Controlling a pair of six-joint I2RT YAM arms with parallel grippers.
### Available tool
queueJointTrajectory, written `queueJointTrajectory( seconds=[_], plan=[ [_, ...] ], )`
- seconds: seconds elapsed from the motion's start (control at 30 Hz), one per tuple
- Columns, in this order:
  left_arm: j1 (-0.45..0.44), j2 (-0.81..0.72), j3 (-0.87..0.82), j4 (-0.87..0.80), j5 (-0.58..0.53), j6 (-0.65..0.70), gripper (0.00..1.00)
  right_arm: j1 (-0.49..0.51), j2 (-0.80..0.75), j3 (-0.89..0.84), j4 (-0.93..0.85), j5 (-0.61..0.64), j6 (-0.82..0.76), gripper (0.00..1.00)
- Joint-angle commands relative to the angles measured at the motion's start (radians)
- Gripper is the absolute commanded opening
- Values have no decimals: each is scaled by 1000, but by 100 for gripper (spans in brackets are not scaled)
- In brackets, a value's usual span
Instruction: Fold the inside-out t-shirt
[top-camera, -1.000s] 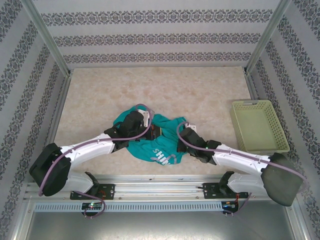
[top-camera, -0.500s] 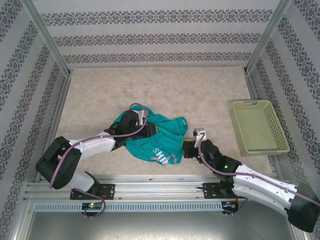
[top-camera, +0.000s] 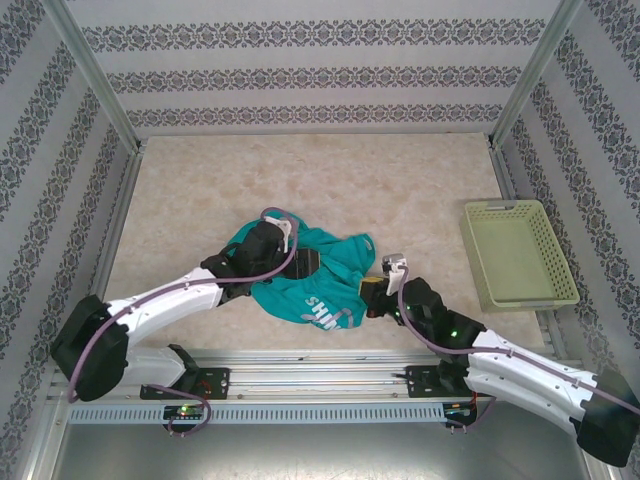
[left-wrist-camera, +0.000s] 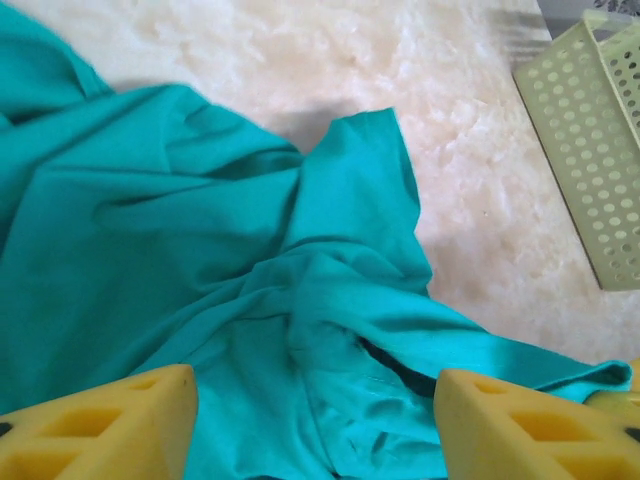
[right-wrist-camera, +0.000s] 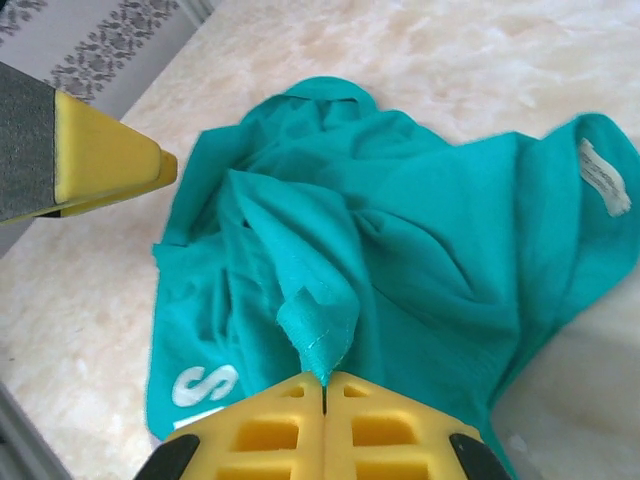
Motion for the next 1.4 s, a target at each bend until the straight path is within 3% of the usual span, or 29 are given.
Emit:
queueJointTrajectory(
  seconds=[0.0, 0.13, 0.27, 0.37, 0.77, 0.93, 1.17, 1.37],
  plan=[
    [-26, -45, 22, -164, -149, 92, 68, 7, 24, 84, 51, -72, -41, 0],
    [-40, -96, -28, -97, -107, 124, 71, 25, 110, 181, 68, -108, -69, 0],
    [-116, -132, -34, -58, -110, 188, 70, 44, 220, 247, 84, -137, -99, 0],
    [-158, -139, -30, -66, -164, 226, 69, 60, 282, 292, 83, -160, -114, 0],
    [-156, -9, 39, -138, -467, 196, 67, 132, 325, 360, 41, -155, -151, 0],
    [-146, -8, 78, -161, -536, 152, 53, 151, 358, 409, -91, -9, -155, 0],
    [-126, 3, 78, -213, -568, 131, 22, 181, 423, 470, -172, 108, -162, 0],
    [-121, -28, 33, -195, -535, 144, 20, 181, 446, 485, -173, 117, -159, 0]
  ],
)
